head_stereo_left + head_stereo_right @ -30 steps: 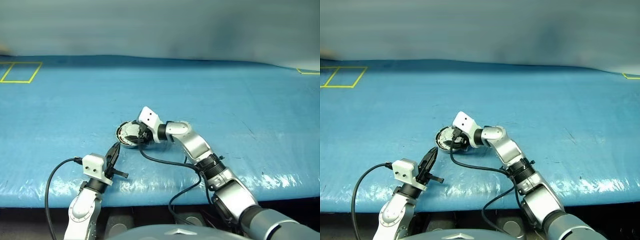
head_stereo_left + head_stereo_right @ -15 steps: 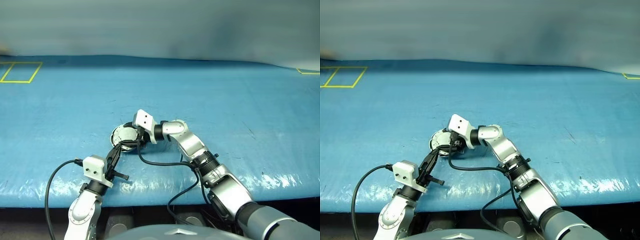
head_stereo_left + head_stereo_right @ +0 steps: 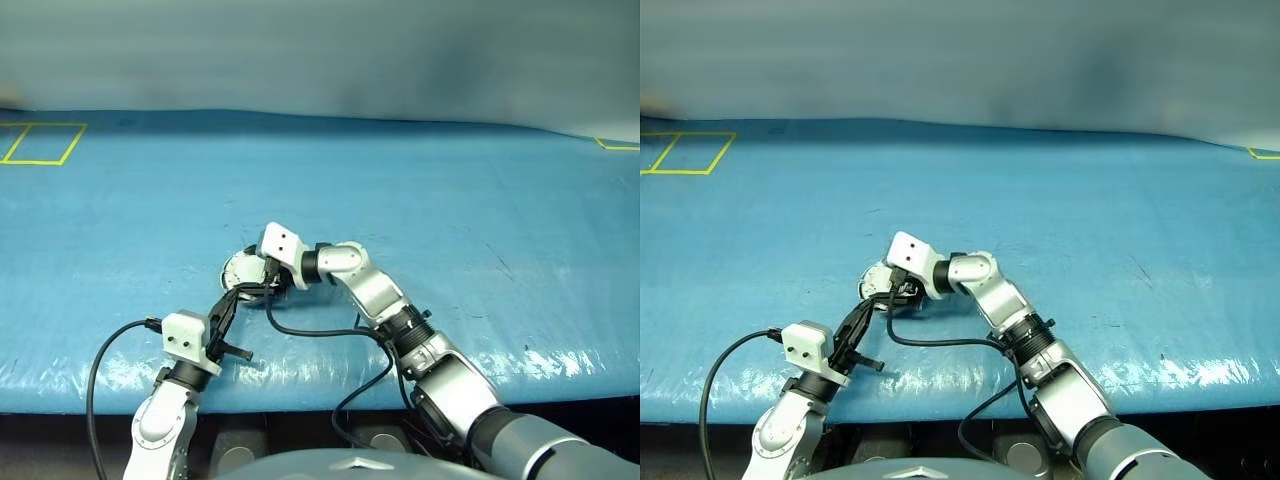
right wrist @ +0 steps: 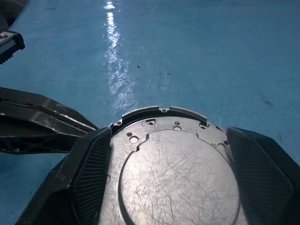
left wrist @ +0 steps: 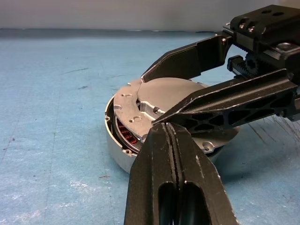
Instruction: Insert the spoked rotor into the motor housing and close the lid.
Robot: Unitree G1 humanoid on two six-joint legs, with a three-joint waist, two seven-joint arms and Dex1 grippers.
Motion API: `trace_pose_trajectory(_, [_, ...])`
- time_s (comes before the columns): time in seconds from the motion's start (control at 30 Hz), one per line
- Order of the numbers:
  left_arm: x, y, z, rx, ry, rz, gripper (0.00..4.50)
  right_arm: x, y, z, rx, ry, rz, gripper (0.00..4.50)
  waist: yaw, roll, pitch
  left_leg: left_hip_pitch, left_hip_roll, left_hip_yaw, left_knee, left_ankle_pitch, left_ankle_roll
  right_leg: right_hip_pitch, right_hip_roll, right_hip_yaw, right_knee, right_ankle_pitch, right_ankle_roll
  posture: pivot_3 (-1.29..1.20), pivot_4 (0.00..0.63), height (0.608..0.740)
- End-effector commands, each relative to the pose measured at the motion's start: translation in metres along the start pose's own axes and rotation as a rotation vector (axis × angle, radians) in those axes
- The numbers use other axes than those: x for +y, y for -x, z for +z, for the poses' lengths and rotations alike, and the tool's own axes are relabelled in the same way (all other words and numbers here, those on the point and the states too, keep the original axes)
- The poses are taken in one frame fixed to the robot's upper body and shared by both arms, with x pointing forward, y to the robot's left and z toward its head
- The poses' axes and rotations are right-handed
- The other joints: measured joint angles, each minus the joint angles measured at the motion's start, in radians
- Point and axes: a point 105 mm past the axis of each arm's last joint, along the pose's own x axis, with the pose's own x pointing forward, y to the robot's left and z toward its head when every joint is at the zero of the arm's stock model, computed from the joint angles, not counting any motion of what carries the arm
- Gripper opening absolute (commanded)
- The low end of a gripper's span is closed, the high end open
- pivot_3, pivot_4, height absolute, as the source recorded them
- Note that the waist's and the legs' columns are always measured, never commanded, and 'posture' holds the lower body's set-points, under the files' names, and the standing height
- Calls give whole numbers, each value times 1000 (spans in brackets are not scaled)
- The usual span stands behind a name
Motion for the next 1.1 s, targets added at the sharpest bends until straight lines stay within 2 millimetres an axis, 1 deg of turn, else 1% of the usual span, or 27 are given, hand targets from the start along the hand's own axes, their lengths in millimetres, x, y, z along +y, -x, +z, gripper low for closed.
trace_pose_trajectory(0.03, [1, -6, 13, -53, -13, 3, 0, 18, -7, 30, -113, 20, 75, 4483, 0, 0, 0, 0, 0, 0, 0, 0, 0, 0, 0, 0, 0, 0, 0, 0, 150, 740])
trace_pose_trajectory(0.07, [1, -6, 13, -54, -13, 3, 0, 18, -6, 32, -124, 19, 74, 4483, -1, 0, 0, 0, 0, 0, 0, 0, 0, 0, 0, 0, 0, 0, 0, 0, 150, 740])
trace_pose_trajectory(0.13, [1, -6, 13, -54, -12, 3, 0, 14, -2, 44, -164, 6, 57, 4483, -1, 0, 0, 0, 0, 0, 0, 0, 0, 0, 0, 0, 0, 0, 0, 0, 150, 740])
trace_pose_trajectory(0.3, [0, -4, 14, -62, -4, -13, 0, 5, 14, 70, -235, -17, -25, 4483, 1, 0, 0, 0, 0, 0, 0, 0, 0, 0, 0, 0, 0, 0, 0, 0, 150, 740])
trace_pose_trajectory(0.37, [4, -1, 15, -65, -4, -1, 0, 3, 20, 76, -258, -61, -104, 4483, 3, 0, 0, 0, 0, 0, 0, 0, 0, 0, 0, 0, 0, 0, 0, 0, 150, 740])
trace_pose_trajectory(0.4, [7, 0, 15, -63, -7, 9, 0, 1, 23, 76, -256, -85, -178, 4483, 4, 0, 0, 0, 0, 0, 0, 0, 0, 0, 0, 0, 0, 0, 0, 0, 150, 740])
trace_pose_trajectory(0.47, [12, 2, 15, -61, -14, 25, 0, -2, 25, 68, -222, -164, -316, 4483, 5, 0, 0, 0, 0, 0, -1, 0, 0, -1, 0, 0, 0, 0, -1, 0, 150, 740])
trace_pose_trajectory(0.53, [15, 3, 16, -58, -23, 38, 0, 4, 26, 52, -146, -237, -412, 4483, 3, 0, 0, 0, 0, 0, -1, 0, 0, -2, 0, 0, 0, -1, -1, 0, 150, 740])
trace_pose_trajectory(0.63, [18, 4, 17, -64, -20, 64, 0, 15, 28, 27, -10, -203, -541, 4483, 5, -1, -1, 0, 0, 0, -1, 0, -1, -2, -1, 0, -1, -1, -1, 0, 150, 740])
trace_pose_trajectory(0.67, [19, 4, 17, -66, -19, 69, 0, 17, 29, 22, 19, -195, -569, 4483, 6, -1, -1, 0, 0, 0, -1, 0, -1, -2, -1, 0, -1, -1, -1, 0, 150, 740])
trace_pose_trajectory(0.73, [20, 4, 16, -58, -24, 64, 0, 30, 26, 19, 13, -176, -554, 4483, 6, -1, -1, -1, 0, 0, -1, -1, -1, -2, -1, 0, -1, -1, -1, 0, 150, 740])
trace_pose_trajectory(0.8, [21, 4, 15, -48, -27, 55, 0, 36, 23, 16, 6, -193, -550, 4483, 4, -1, -1, 0, 0, 0, -1, -1, -1, -2, -1, 0, -1, -1, -1, 0, 150, 740])
trace_pose_trajectory(0.93, [23, 3, 14, -40, -30, 42, 0, 35, 25, 12, 1, -192, -577, 4483, 3, -1, -1, 0, 0, 0, 0, -1, -1, -3, -1, 0, -2, -1, -1, 0, 150, 740])
trace_pose_trajectory(1.1, [24, 1, 13, -29, -33, 28, 0, 32, 26, 16, -37, -198, -586, 4483, 3, -1, -1, 0, 0, 0, -1, -1, -1, -2, -1, 0, -2, -1, -1, 0, 150, 740])
